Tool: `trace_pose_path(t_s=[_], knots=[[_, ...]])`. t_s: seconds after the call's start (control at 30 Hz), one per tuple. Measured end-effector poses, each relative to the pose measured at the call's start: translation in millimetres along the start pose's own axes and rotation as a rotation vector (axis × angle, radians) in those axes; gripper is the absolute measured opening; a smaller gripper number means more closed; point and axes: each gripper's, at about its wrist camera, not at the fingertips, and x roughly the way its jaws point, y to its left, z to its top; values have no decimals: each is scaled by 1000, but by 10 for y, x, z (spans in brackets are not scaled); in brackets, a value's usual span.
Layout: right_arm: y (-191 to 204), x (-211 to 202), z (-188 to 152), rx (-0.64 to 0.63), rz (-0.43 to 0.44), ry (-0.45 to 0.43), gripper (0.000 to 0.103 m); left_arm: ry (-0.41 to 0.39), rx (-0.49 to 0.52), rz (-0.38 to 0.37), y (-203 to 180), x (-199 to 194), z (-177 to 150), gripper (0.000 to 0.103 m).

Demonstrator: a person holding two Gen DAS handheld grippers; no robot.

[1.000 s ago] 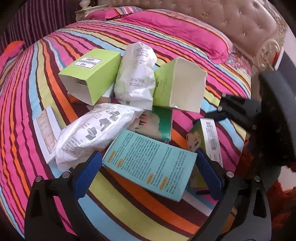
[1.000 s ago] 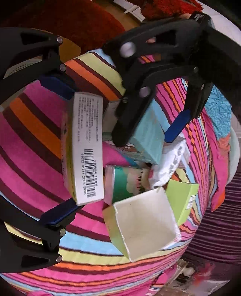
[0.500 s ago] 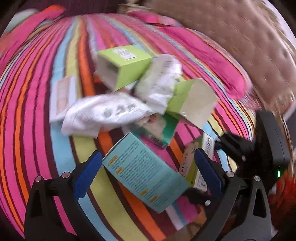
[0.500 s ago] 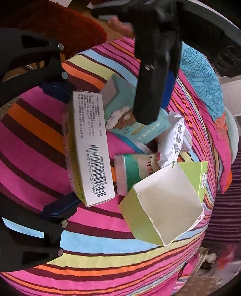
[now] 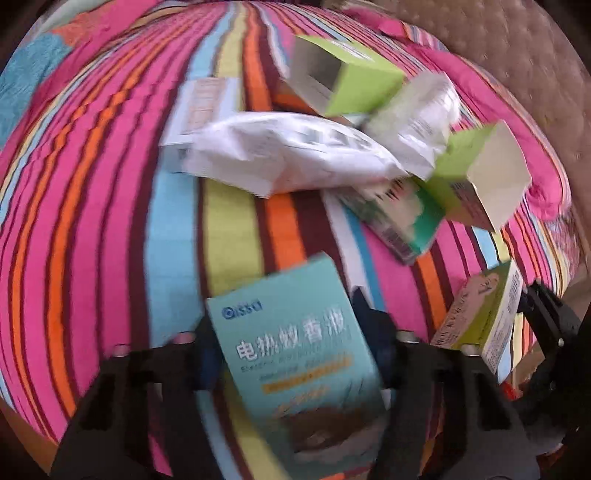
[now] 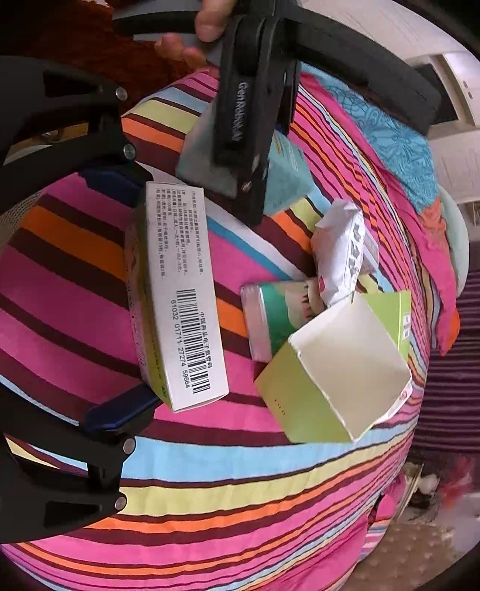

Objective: Collect trash
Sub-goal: 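Grasp the teal mosquito-liquid box with the left tool while the right tool grips the white barcode box, then carry both boxes over the wastebasket and open both tools to drop them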

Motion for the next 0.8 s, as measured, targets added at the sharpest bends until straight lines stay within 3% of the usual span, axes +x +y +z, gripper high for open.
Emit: trace_pose_path(t_s=[0.33,0.57,0.8], knots=[[-116,-131,16,191,13,-33,84,-21,-4,-67,101,-237,-45,52],[21,-392,18,173,-10,-42,84,-69,83,-89,-46,-561,-95,52],[227,-689,-169,181,5,-39,84,-64,130,-107,40,-938,-582,52]])
